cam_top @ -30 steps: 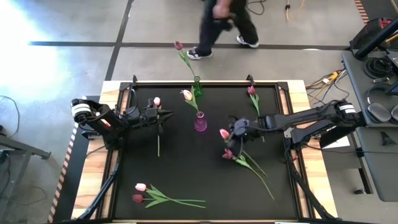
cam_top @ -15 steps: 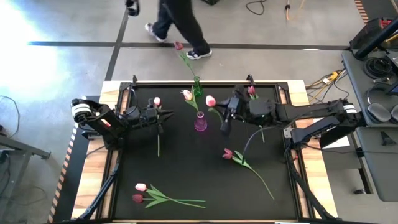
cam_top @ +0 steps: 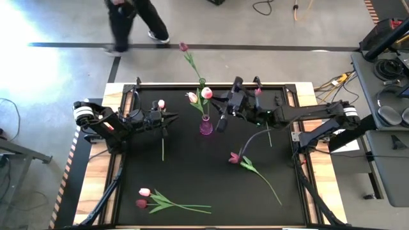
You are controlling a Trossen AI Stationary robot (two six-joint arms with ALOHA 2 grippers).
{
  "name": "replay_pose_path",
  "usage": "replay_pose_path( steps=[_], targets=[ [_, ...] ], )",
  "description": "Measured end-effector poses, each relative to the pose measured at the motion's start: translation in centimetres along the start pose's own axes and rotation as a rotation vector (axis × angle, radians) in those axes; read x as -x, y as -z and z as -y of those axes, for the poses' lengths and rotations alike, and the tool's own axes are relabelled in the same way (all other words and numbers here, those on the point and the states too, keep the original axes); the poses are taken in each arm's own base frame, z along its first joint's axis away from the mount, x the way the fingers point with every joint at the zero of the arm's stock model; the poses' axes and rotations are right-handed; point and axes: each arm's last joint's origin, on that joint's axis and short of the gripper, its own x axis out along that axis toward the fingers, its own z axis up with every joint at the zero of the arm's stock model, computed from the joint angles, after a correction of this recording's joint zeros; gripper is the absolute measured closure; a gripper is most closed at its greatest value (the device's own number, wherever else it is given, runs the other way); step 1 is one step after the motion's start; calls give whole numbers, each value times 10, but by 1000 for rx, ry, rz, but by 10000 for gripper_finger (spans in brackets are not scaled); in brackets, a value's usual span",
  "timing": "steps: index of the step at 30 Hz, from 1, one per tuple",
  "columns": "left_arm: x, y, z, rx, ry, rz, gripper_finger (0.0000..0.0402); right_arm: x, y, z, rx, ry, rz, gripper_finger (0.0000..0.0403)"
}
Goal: Sort flowers into vase by color
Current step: Put the purple flower into the purple vase
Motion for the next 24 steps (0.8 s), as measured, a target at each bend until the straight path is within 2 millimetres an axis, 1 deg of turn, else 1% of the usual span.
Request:
replay_pose_path(
  steps=[3,8,12,16,24],
  targets=[
    [0,0,0,0,0,0,355,-7,4,0,-2,1,9,390],
    [0,0,0,-1,0,0,355,-10,7,3,5,11,17,390],
    [0,0,0,-3,0,0,355,-12,7,7,-8,23,20,390],
    [0,0,0,-4,0,0,355,-12,12,10,-26,29,8,390],
    [0,0,0,-4,0,0,355,-12,21,8,-56,25,-11,390]
  ],
)
